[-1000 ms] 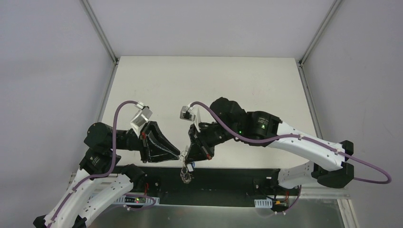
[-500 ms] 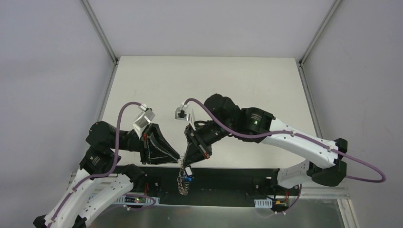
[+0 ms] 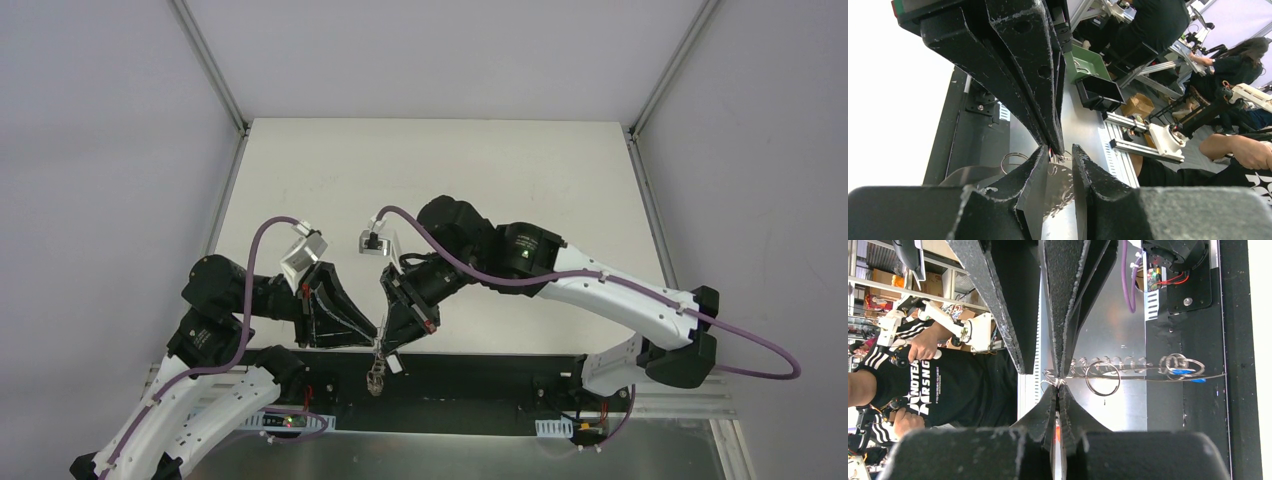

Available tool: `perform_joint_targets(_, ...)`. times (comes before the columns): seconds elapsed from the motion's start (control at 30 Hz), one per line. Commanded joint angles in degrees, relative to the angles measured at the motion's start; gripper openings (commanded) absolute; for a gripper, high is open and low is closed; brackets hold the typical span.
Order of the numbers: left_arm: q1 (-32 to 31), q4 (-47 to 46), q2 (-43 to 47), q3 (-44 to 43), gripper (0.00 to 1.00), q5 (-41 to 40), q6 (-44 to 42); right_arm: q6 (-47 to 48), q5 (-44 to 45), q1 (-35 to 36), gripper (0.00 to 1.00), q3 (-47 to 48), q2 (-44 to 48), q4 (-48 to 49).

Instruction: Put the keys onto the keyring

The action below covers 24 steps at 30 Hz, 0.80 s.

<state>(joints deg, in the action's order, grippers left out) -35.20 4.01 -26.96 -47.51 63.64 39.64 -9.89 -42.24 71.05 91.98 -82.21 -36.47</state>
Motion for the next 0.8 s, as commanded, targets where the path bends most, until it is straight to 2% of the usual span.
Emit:
perform_joint_targets(0.0, 0.0, 1.3, -0.2, -0.7, 0.24, 0.3, -2.7, -0.4, -3.4, -0.2, 0.00, 4.0, -0.3, 3.5)
perform_joint_targets(0.53, 0.0, 3.3, 1.0, -3.1, 0.24, -0.5, -4.2, -0.2, -2.6, 1.2, 0.00, -0.5, 0.5, 3.5)
perform_joint_targets(0.77, 0.0, 3.7, 1.5, -3.5, 0.24, -1.2, -4.7, 0.5, -2.0, 2.4, 0.00, 0.3, 0.1, 2.6)
